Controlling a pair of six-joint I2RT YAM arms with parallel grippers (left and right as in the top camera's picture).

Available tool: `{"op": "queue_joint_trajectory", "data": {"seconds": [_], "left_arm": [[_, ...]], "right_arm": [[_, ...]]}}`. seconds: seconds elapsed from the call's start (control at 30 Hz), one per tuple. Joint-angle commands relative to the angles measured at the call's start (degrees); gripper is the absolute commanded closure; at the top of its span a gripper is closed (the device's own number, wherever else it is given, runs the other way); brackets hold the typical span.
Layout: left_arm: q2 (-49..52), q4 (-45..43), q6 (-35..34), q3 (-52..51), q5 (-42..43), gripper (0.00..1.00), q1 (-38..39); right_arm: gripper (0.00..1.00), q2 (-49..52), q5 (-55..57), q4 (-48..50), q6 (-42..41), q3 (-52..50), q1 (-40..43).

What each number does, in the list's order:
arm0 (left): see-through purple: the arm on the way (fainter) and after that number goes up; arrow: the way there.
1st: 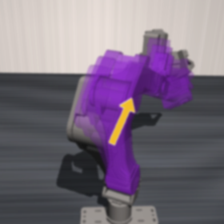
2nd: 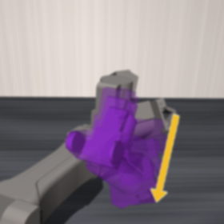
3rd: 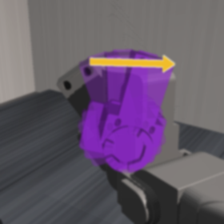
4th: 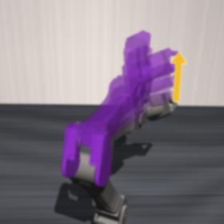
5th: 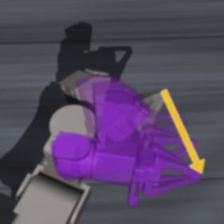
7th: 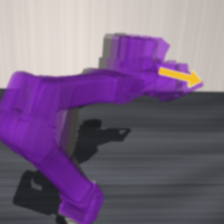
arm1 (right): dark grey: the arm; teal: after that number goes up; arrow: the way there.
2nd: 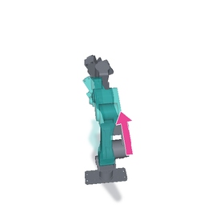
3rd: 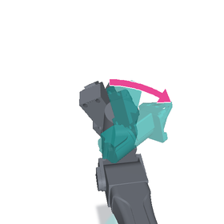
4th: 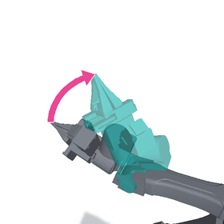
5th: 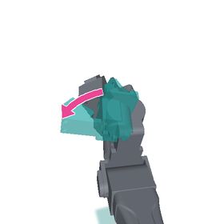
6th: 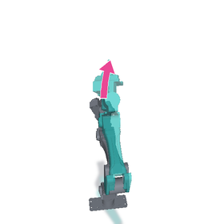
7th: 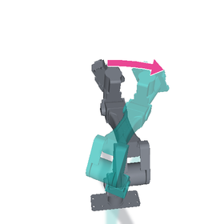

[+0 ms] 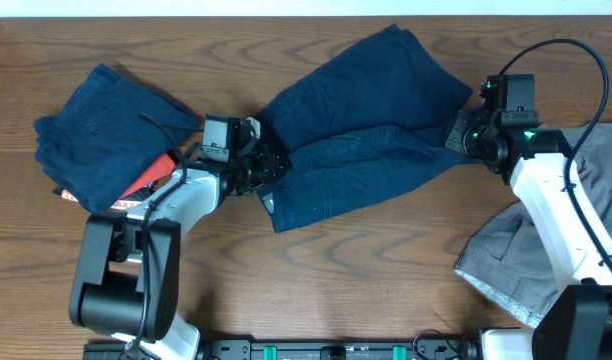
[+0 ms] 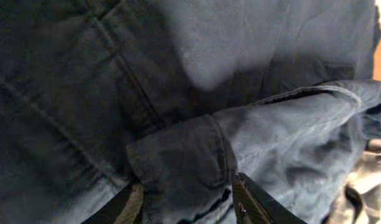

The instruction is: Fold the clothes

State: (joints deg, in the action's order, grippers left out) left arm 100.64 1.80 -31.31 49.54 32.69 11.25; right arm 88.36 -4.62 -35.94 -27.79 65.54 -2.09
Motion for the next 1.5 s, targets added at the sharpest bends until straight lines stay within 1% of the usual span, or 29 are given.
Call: {"op": "queue_joint_trajectory", "data": {"seconds": [0.0,0.03,0.1,0.13,0.2,0.3,0.37,0.47,0.53,0.63,0.7,0.77,0.87,0.97,1.17,1.33,1.43,1.47], "left_arm": [[1.2,-1.9,1.6,0.4,-1.7,0.56,0.7],[1.3,-2.9,2.1,0.4,-1.7,0.61,0.7],[1.3,-4.6,2.4,0.4,-1.7,0.81,0.7],[1.3,-5.2,2.4,0.4,-1.7,0.94,0.7],[0.9,-5.5,2.7,0.5,-1.3,0.94,0.4],[-1.5,-5.3,3.5,0.5,2.9,0.94,-1.3],[-4.5,-4.4,3.4,0.5,5.1,0.94,-3.0],[-11.6,-0.5,3.4,0.5,5.7,0.94,-6.1],[-16.5,1.5,3.4,0.5,4.7,0.94,-7.9],[-21.7,3.6,3.2,0.5,-0.5,0.94,-9.3],[-23.3,3.8,3.2,0.5,-3.9,0.94,-9.3],[-23.3,3.8,3.1,0.5,-5.7,0.94,-9.2],[-22.1,3.8,1.7,0.5,-11.9,0.94,-9.2],[-20.7,0.8,0.6,0.5,-17.4,0.94,-9.2],[-16.7,-7.1,0.4,0.5,-19.5,0.94,-9.2],[-9.9,-14.1,0.3,0.5,-21.1,0.94,-9.2],[-5.4,-19.3,-0.9,0.5,-23.5,0.94,-9.2],[-3.9,-21.5,-0.9,0.5,-24.0,0.94,-9.3]], "right_arm": [[0.99,-0.4,0.6,-0.1,0.9,0.7,-0.3],[0.99,-0.4,0.6,-0.1,0.9,0.7,-0.3],[0.99,-0.4,0.6,-0.2,0.9,0.7,-0.3],[0.99,-0.4,0.6,-0.3,0.9,0.7,-0.3],[0.99,-0.4,0.6,-0.4,1.0,0.7,-0.3],[0.99,-0.4,0.6,-0.6,3.2,1.2,0.0],[0.99,-0.4,0.6,-1.6,4.6,2.9,0.4],[0.99,-0.4,0.6,-2.8,6.8,6.9,0.9],[0.99,-0.4,0.8,-2.1,8.9,9.8,1.0],[0.99,-0.4,1.0,0.9,10.3,13.0,0.9],[0.99,-0.4,0.9,4.1,10.3,13.7,0.8],[0.99,-0.2,1.0,6.8,10.3,13.6,0.6],[0.99,0.8,1.0,9.4,10.3,13.6,-0.3],[0.99,3.3,1.0,12.5,10.3,13.6,-1.3],[0.99,9.0,1.0,20.1,10.3,13.6,-2.7],[0.99,15.4,0.9,28.5,10.3,13.6,-3.3],[0.99,19.8,0.7,35.0,10.1,13.6,-4.0],[0.95,21.2,0.5,37.4,10.1,13.6,-4.2]]}}
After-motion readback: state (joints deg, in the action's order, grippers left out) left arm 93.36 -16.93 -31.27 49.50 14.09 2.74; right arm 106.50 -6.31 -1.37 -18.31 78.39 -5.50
